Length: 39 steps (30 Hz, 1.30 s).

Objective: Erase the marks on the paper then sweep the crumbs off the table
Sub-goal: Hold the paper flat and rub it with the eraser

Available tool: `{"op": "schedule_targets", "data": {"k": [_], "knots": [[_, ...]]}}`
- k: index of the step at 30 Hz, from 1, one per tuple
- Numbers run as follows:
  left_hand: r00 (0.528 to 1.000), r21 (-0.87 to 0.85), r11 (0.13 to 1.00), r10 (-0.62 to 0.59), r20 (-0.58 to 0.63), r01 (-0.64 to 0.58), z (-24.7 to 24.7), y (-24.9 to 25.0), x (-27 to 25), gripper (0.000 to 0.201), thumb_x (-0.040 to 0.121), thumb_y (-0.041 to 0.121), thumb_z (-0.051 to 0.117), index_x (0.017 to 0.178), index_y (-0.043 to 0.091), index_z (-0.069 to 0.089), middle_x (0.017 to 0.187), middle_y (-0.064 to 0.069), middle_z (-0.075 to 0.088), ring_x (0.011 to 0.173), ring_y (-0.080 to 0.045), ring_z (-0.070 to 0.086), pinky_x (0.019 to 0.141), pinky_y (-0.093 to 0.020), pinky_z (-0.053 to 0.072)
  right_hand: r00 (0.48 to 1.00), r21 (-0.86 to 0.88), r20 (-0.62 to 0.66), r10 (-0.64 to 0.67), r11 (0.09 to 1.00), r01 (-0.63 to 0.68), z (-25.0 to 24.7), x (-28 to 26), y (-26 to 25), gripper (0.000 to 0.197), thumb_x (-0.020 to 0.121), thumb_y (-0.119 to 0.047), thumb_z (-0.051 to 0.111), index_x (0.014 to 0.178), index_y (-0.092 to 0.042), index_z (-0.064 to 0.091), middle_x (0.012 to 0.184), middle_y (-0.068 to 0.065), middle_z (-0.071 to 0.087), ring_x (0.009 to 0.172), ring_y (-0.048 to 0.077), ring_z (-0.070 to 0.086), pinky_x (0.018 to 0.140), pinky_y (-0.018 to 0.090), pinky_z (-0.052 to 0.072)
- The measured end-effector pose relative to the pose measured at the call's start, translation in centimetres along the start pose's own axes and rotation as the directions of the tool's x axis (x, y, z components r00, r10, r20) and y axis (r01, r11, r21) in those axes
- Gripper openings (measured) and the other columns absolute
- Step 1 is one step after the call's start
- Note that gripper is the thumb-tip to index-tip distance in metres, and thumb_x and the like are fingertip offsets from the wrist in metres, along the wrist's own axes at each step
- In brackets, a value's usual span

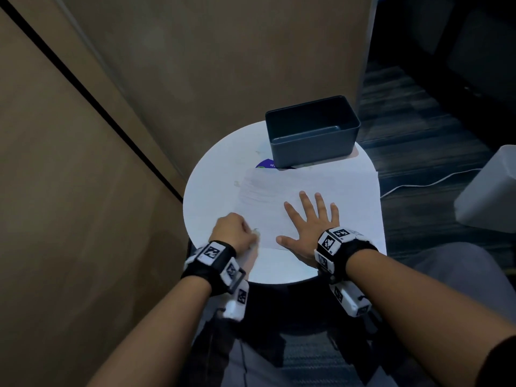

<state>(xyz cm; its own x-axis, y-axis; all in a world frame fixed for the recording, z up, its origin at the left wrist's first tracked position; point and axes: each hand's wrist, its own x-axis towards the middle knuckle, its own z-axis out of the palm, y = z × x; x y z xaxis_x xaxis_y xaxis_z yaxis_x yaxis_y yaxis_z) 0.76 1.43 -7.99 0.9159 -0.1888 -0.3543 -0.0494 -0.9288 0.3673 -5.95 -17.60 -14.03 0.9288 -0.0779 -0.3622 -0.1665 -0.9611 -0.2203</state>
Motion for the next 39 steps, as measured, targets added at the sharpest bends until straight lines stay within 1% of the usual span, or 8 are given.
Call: {"op": "schedule_targets", "data": {"k": [5, 11, 15, 18, 24, 31, 36, 39], "knots": [[0.989, 0.173, 0.98, -0.079, -0.127, 0.1, -3.1, -2.1, 1.5, 0.017, 0.088, 0.024, 0.066, 0.084, 0.007, 0.07, 0.09, -0.013, 0.071, 0.081, -0.03, 0.066, 0.066, -0.032, 0.052, 1.0, -0.001, -0.012, 0.008, 1.0, -0.008, 0.3, -0.3, 0.5, 0.087, 0.081, -0.084, 0.017, 0.15, -0.044, -0.019, 0.155, -0.003, -0.039, 0.143, 0.031, -0.036, 0.114, 0.061, -0.017], [0.998, -0.016, 0.999, 0.028, -0.062, -0.029, -0.6, 0.4, 0.6, 0.014, 0.084, 0.028, 0.069, 0.075, 0.018, 0.064, 0.084, -0.004, 0.07, 0.085, -0.023, 0.065, 0.077, -0.032, 0.055, 1.0, 0.002, -0.009, 0.005, 1.0, -0.005, 0.0, 0.0, 0.1, 0.087, 0.081, -0.084, 0.016, 0.149, -0.044, -0.02, 0.155, -0.002, -0.04, 0.143, 0.031, -0.035, 0.114, 0.06, -0.017], [0.993, -0.03, 0.996, -0.091, -0.079, 0.089, -1.3, -1.6, 1.5, 0.019, 0.082, 0.03, 0.073, 0.075, 0.013, 0.07, 0.084, -0.008, 0.071, 0.082, -0.027, 0.067, 0.075, -0.033, 0.056, 1.0, -0.006, -0.01, 0.001, 1.0, -0.001, 0.1, 0.2, 0.1, 0.087, 0.081, -0.084, 0.016, 0.149, -0.044, -0.02, 0.155, -0.003, -0.04, 0.143, 0.031, -0.035, 0.114, 0.061, -0.017], [0.982, 0.087, 0.987, -0.123, -0.141, 0.136, -3.1, -2.2, 2.3, 0.022, 0.088, 0.027, 0.067, 0.082, 0.006, 0.069, 0.088, -0.013, 0.07, 0.078, -0.031, 0.065, 0.068, -0.033, 0.053, 1.0, -0.012, -0.009, 0.013, 1.0, -0.013, 0.3, 0.0, 0.5, 0.086, 0.081, -0.084, 0.015, 0.149, -0.045, -0.021, 0.155, -0.003, -0.04, 0.143, 0.031, -0.035, 0.114, 0.061, -0.017], [0.997, -0.09, 0.996, -0.008, -0.077, 0.001, -1.6, 1.1, 2.3, 0.012, 0.081, 0.024, 0.072, 0.074, 0.016, 0.067, 0.086, -0.008, 0.071, 0.08, -0.026, 0.069, 0.073, -0.031, 0.056, 1.0, -0.008, -0.007, 0.011, 1.0, -0.011, 0.2, 0.3, 0.3, 0.087, 0.081, -0.085, 0.015, 0.149, -0.045, -0.021, 0.155, -0.003, -0.04, 0.144, 0.031, -0.034, 0.114, 0.061, -0.016], [0.974, 0.116, 0.979, -0.144, -0.175, 0.166, -3.7, -2.5, 3.3, 0.025, 0.089, 0.029, 0.067, 0.093, 0.004, 0.07, 0.099, -0.018, 0.07, 0.086, -0.035, 0.065, 0.071, -0.034, 0.051, 1.0, -0.013, -0.019, 0.012, 1.0, -0.013, 0.1, 0.1, 0.3, 0.087, 0.081, -0.084, 0.015, 0.149, -0.044, -0.021, 0.155, -0.002, -0.039, 0.144, 0.031, -0.034, 0.114, 0.061, -0.016], [0.998, -0.097, 0.995, -0.012, -0.061, 0.006, -2.0, 0.7, 1.8, 0.015, 0.081, 0.026, 0.074, 0.072, 0.016, 0.067, 0.083, -0.007, 0.072, 0.081, -0.024, 0.069, 0.073, -0.031, 0.055, 1.0, -0.006, -0.011, 0.015, 1.0, -0.016, 0.0, 0.1, 0.3, 0.087, 0.081, -0.084, 0.016, 0.149, -0.044, -0.02, 0.156, -0.002, -0.038, 0.144, 0.031, -0.033, 0.115, 0.061, -0.015], [0.999, -0.105, 0.994, 0.04, 0.028, -0.037, 0.3, 1.9, 0.8, 0.013, 0.08, 0.024, 0.075, 0.075, 0.014, 0.067, 0.081, -0.003, 0.071, 0.078, -0.02, 0.068, 0.072, -0.03, 0.056, 1.0, -0.015, 0.005, 0.017, 1.0, -0.017, -0.1, 0.1, 0.0, 0.087, 0.082, -0.084, 0.017, 0.149, -0.043, -0.02, 0.156, -0.002, -0.039, 0.144, 0.031, -0.034, 0.115, 0.06, -0.016]]}}
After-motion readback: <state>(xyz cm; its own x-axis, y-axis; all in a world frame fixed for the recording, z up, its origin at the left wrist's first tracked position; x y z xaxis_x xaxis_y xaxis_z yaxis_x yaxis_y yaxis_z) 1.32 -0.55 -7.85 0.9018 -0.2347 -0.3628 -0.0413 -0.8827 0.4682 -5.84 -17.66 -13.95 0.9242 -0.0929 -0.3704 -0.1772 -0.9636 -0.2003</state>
